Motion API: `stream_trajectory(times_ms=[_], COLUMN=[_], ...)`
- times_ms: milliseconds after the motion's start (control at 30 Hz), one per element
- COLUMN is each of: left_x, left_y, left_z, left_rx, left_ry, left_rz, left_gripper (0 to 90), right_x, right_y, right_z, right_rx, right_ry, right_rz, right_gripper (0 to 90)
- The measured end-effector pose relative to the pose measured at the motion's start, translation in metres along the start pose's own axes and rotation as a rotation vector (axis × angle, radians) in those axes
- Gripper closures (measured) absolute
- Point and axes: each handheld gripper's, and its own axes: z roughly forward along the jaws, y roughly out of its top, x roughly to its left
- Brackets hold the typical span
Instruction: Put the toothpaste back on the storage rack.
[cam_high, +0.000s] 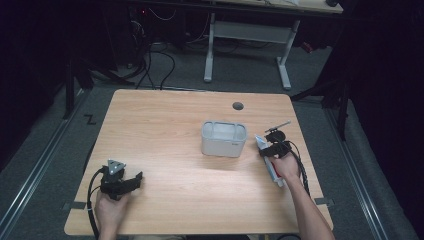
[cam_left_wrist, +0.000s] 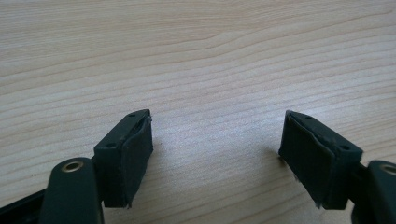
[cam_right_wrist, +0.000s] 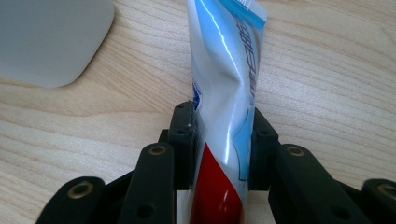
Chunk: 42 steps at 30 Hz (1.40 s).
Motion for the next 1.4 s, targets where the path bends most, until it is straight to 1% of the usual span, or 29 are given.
stream_trajectory(times_ms=[100,133,167,333,367,400,500,567,600,633,700,767,833,867,967,1000,1033,1133,1200,1233,1400], left_x=[0.000,0.000,0.000,0.000,0.000,0.000,0.000,0.000,0.000,0.000,0.000,0.000,0.000,0.000,-0.001,-0.001,-0.001,-0.001,-0.003,-0.004,-0.003], left_y=[0.000,0.000,0.000,0.000,0.000,0.000,0.000,0.000,0.000,0.000,0.000,0.000,0.000,0.000,0.000,0.000,0.000,0.000,0.001,0.000,0.000], left_z=[0.000,0.000,0.000,0.000,0.000,0.000,0.000,0.000,0.000,0.000,0.000,0.000,0.000,0.000,0.000,0.000,0.000,0.000,0.001,0.001,0.001], left_rx=[0.000,0.000,0.000,-0.001,-0.001,-0.001,0.000,0.000,0.000,0.000,0.000,0.000,-0.001,-0.001,0.000,0.000,0.000,0.002,0.011,0.009,0.008], left_ry=[0.000,0.000,0.000,-0.003,-0.003,-0.003,-0.002,-0.001,-0.001,-0.001,0.000,0.001,0.000,0.000,0.001,0.001,0.000,0.000,0.009,0.008,0.006], left_rz=[0.000,0.000,0.000,-0.002,-0.002,-0.002,-0.001,0.000,0.000,0.000,0.000,0.001,0.001,0.001,0.002,0.002,0.004,0.008,0.032,0.035,0.032], left_gripper=[25.7,25.7,25.7,25.7,25.7,25.7,25.6,25.6,25.6,25.5,25.5,25.6,25.6,25.6,25.6,25.5,25.5,25.5,25.4,25.5,25.7], right_x=[0.001,0.001,0.002,0.002,0.002,0.001,0.001,0.000,0.000,0.001,0.001,0.001,0.002,0.006,0.009,0.009,0.010,0.011,0.013,0.013,0.015], right_y=[-0.001,-0.001,-0.002,-0.003,-0.003,-0.004,-0.006,-0.007,-0.007,-0.007,-0.007,-0.008,-0.008,-0.007,-0.006,-0.006,-0.006,-0.007,-0.006,-0.007,-0.008], right_z=[-0.004,-0.004,-0.008,-0.019,-0.019,-0.026,-0.037,-0.043,-0.043,-0.050,-0.053,-0.060,-0.062,-0.065,-0.069,-0.069,-0.071,-0.073,-0.077,-0.079,-0.083], right_rx=[-0.026,-0.026,-0.042,-0.074,-0.074,-0.093,-0.125,-0.138,-0.138,-0.157,-0.166,-0.195,-0.197,-0.204,-0.220,-0.220,-0.230,-0.239,-0.249,-0.255,-0.272], right_ry=[0.018,0.018,0.025,0.021,0.021,0.024,0.028,0.033,0.033,0.032,0.034,0.058,0.057,0.049,0.055,0.055,0.067,0.070,0.070,0.069,0.068], right_rz=[-0.005,-0.005,-0.010,-0.017,-0.017,-0.022,-0.025,-0.027,-0.027,-0.040,-0.043,-0.047,-0.048,-0.066,-0.080,-0.080,-0.075,-0.069,-0.064,-0.065,-0.073], right_gripper=[69.8,69.8,69.8,70.0,70.0,70.2,70.4,70.4,70.4,70.4,70.3,70.2,70.1,70.2,70.2,70.2,70.2,70.2,70.2,70.2,70.3])
